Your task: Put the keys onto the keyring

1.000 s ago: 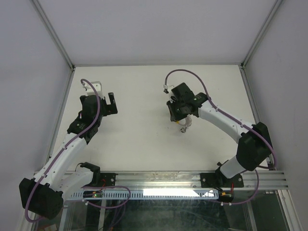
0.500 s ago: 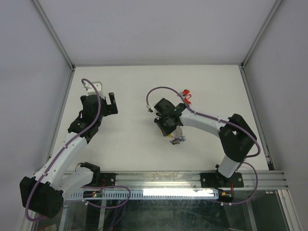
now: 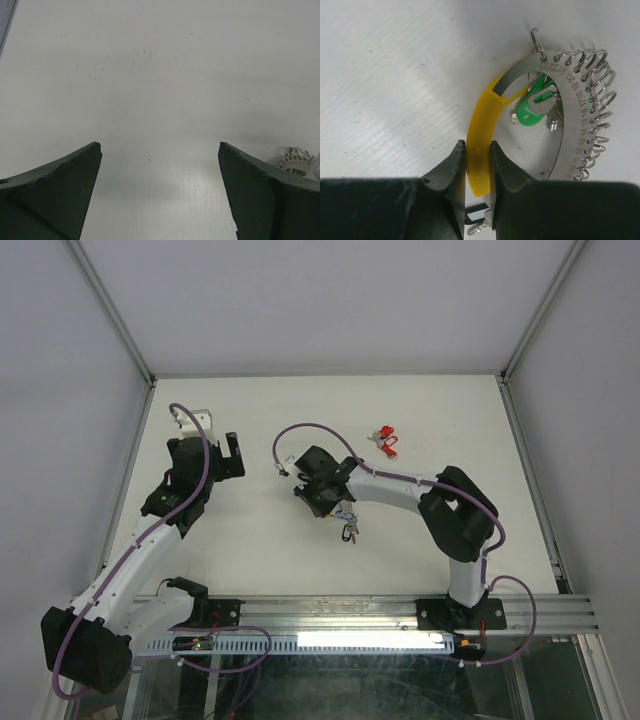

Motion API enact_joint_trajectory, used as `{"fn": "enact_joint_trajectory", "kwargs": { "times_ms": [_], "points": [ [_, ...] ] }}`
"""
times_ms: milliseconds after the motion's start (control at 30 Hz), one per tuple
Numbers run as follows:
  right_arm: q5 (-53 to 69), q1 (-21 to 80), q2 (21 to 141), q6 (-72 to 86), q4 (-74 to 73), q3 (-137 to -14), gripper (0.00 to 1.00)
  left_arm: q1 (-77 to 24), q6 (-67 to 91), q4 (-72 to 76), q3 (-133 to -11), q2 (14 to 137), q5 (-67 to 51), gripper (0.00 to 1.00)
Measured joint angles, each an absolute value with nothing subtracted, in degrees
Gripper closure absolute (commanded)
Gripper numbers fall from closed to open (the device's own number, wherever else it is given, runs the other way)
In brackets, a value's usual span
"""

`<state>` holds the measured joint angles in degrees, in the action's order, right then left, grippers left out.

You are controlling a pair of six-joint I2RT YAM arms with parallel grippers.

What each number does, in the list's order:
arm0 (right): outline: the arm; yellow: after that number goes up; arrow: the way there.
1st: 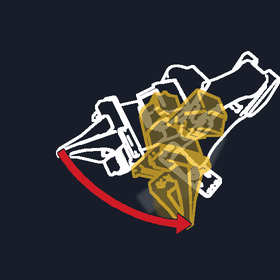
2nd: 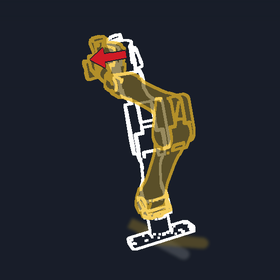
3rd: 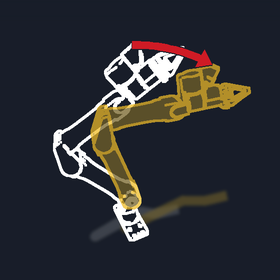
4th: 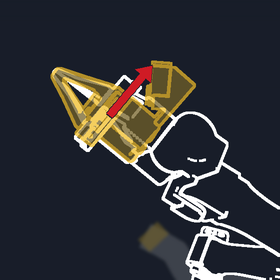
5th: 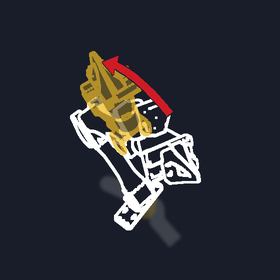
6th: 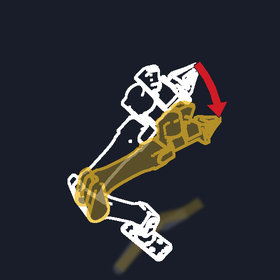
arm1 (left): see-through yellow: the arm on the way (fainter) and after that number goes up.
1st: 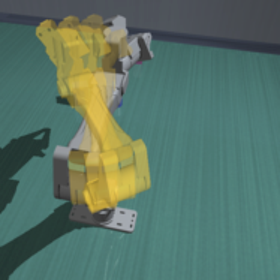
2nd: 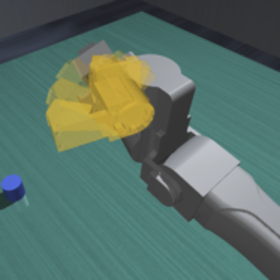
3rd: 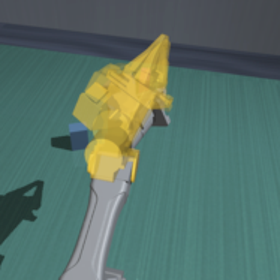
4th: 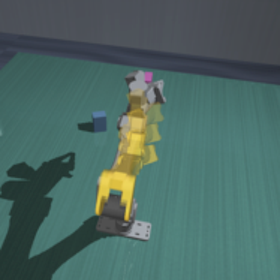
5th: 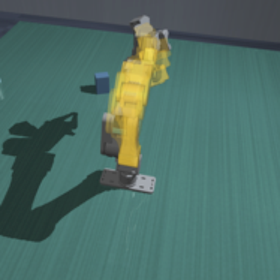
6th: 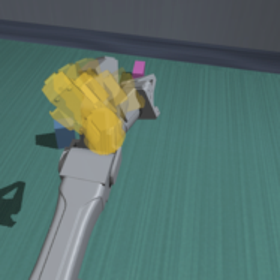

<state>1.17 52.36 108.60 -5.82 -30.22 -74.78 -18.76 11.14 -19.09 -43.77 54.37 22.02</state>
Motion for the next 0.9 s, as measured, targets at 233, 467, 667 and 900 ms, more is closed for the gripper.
{"fn": "enact_joint_trajectory", "kwargs": {
  "times_ms": [233, 467, 667, 900],
  "points": [
    [7.29, 53.56, 108.66, -5.80, -26.33, -74.94, 0.55, -18.76, 11.14, -19.14, -43.77, 54.37, 22.06, 0.01],
    [11.88, 52.10, 103.79, -2.81, -21.32, -70.28, 0.35, -18.76, 11.14, -19.29, -43.77, 54.37, 22.20, 0.01],
    [11.92, 44.95, 94.72, 3.07, -17.98, -64.99, 0.37, -18.76, 11.14, -19.49, -43.77, 54.37, 22.24, 0.01],
    [7.66, 33.19, 88.03, 10.74, -16.80, -59.94, 0.47, -18.76, 11.14, -19.73, -43.77, 54.37, 22.26, 0.01]
  ]
}}
